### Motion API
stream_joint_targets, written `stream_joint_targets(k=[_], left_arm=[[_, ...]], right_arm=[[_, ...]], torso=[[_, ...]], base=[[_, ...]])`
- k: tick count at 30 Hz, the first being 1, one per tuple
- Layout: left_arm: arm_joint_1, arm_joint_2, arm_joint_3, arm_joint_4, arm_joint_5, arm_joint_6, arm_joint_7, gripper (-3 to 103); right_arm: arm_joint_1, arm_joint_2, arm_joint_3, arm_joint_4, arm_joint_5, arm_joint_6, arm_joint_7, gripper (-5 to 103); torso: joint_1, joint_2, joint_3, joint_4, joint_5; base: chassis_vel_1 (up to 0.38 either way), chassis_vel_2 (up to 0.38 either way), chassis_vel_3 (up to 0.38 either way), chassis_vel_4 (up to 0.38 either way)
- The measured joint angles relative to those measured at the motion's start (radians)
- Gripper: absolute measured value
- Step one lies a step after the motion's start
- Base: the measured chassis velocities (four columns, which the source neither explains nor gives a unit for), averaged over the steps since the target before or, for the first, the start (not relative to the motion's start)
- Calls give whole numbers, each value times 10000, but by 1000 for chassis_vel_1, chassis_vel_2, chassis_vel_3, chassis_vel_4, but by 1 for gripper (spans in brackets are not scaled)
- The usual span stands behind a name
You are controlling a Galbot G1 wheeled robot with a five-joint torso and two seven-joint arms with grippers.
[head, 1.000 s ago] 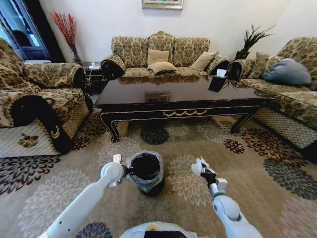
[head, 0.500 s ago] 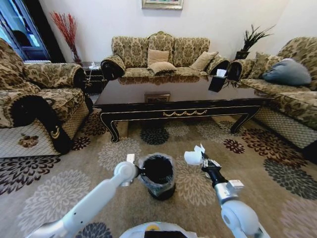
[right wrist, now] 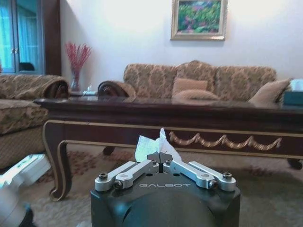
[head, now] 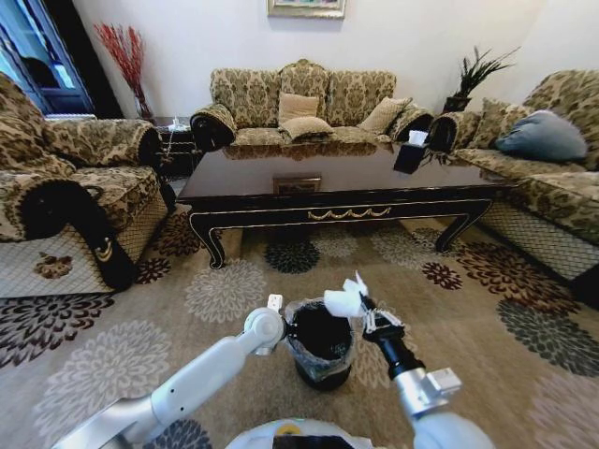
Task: Move to the front of the table and pick up the trash from the floor, then place it into the trash bin.
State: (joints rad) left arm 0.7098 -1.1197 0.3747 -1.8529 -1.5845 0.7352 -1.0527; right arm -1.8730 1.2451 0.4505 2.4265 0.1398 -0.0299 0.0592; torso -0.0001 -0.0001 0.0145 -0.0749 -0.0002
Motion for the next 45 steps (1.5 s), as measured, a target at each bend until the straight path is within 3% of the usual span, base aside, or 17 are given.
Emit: stream_joint_targets(k=[8, 10, 12, 16, 18, 26, 28, 34, 37, 45], left_arm=[[32, 200, -128, -419, -189, 3, -101, 0], [63, 260, -192, -451, -208, 3, -120, 0], [105, 273, -237, -462, -208, 3, -124, 0], [220, 268, -320, -482, -205, 3, -124, 0], [217, 254, -320, -483, -205, 3, -124, 0], [319, 162, -490, -382, -136, 3, -125, 0], [356, 152, -522, -382, -134, 3, -124, 0], [252, 275, -501, -383, -191, 3, -125, 0], [237, 286, -588, -384, -238, 2, -119, 0], [147, 293, -768, -274, -403, 2, -99, 0]], right_arm=[[-36, 210, -1064, -842, -795, 168, -104, -2], [-17, 210, -1115, -960, -873, 168, -113, 8], [-17, 202, -1114, -985, -877, 168, -115, 8], [-13, 200, -1115, -1073, -874, 165, -122, 30], [-5, 210, -1130, -1089, -874, 164, -122, 30], [-50, 370, -1294, -1193, -1010, 156, -131, 68], [-58, 370, -1306, -1211, -1028, 156, -132, 68], [-45, 148, -1473, -1698, -1434, 357, -121, 94], [-96, 146, -1513, -1734, -1473, 372, -124, 99], [-82, -208, -1254, -1860, -1465, 378, -130, 100]], torso=[[0, 0, 0, -1, 1], [0, 0, 0, 0, 2], [0, 0, 0, 1, 2], [0, 0, 0, 1, 1], [0, 0, 0, 1, 1], [0, 0, 1, 0, 1], [0, 0, 0, 0, 0], [0, 0, 1, 1, 4], [1, 0, 0, -1, 1], [1, 0, 1, 0, 2]], base=[[0, 0, 0, 0], [0, 0, 0, 0], [0, 0, 0, 0], [0, 0, 0, 0], [0, 0, 0, 0], [0, 0, 0, 0], [0, 0, 0, 0], [0, 0, 0, 0], [0, 0, 0, 0], [0, 0, 0, 0]])
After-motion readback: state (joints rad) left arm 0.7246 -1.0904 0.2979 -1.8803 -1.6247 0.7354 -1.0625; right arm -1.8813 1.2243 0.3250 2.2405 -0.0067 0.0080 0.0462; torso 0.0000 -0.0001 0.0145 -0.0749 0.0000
